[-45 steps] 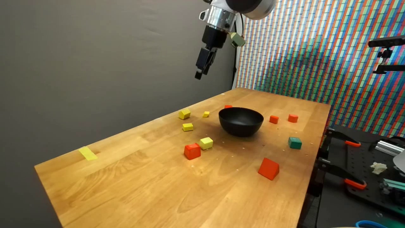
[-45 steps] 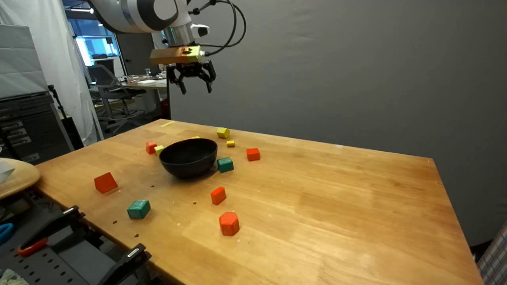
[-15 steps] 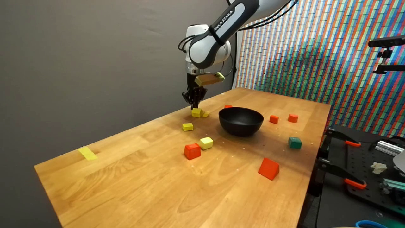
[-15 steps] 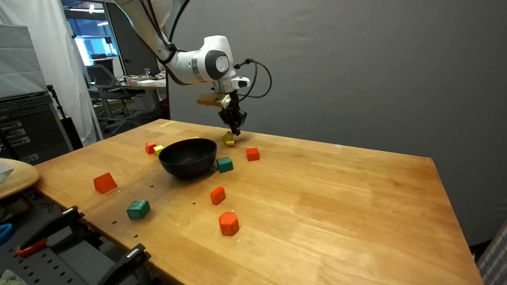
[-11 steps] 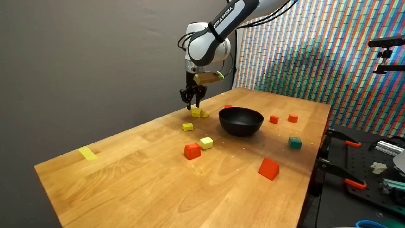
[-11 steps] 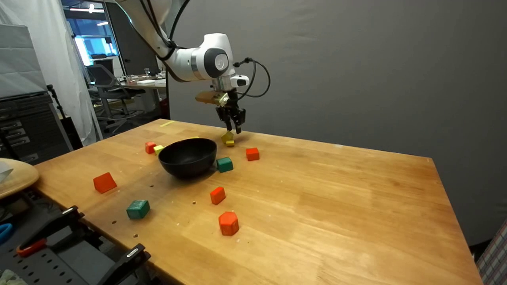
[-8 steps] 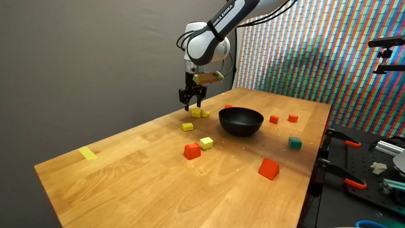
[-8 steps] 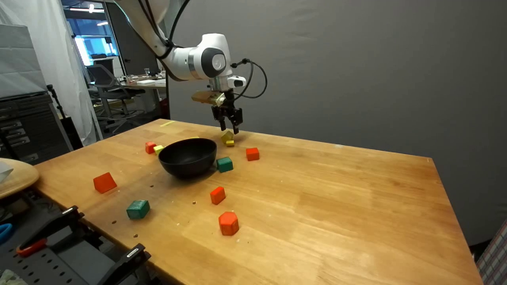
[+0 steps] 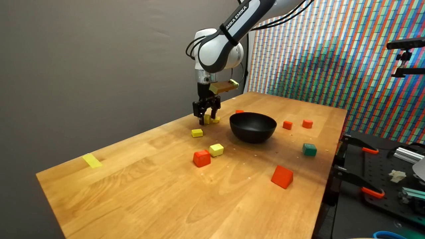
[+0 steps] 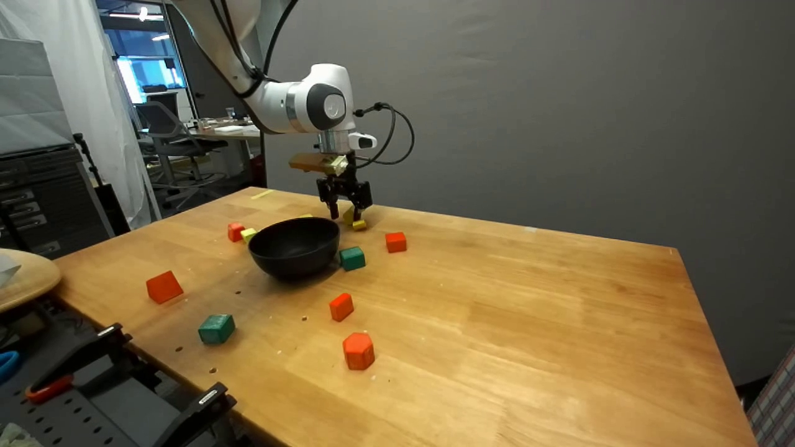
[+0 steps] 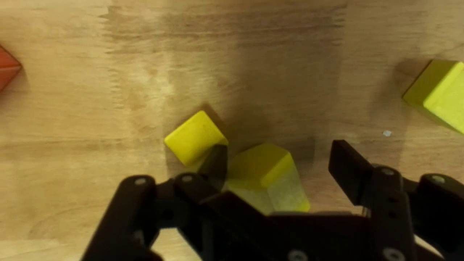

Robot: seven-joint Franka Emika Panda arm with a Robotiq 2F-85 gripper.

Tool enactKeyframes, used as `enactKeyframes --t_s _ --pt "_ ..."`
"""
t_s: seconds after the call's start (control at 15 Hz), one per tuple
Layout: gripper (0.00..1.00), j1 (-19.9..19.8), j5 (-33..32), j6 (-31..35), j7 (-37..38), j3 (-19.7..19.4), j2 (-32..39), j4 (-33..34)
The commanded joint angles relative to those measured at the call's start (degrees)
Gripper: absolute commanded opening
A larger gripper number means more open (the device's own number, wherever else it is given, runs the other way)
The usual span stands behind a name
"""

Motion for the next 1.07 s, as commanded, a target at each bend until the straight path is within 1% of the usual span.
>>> enactKeyframes --t_s 0.0,0.2,0.27,0.47,0.6,0.73,0.87,1.0 --pt "0.45 -0.68 -0.95 0.28 -1.60 0.20 -2.14 -2.96" --pt "0.23 -0.24 -1.82 0.42 -1.81 0.04 -2.47 -3.25" --pt "0.19 -0.22 -1.99 0.55 -1.97 0.18 -2.68 -3.36" --pt "0.18 -0.41 -1.75 0.00 -3.35 1.17 -5.40 -5.07" --pt "0.18 -0.76 -1.85 -2.84 -6.20 2.30 -10.89 -8.71" --pt "0.18 -0.52 -3.17 -3.53 -8.34 2.31 -15.93 -12.69" --pt "0.18 0.48 -5.92 -3.86 -7.10 1.03 -21.75 -17.70" --pt "0.18 0.38 -7.35 -4.70 -4.70 0.57 -27.60 -23.65"
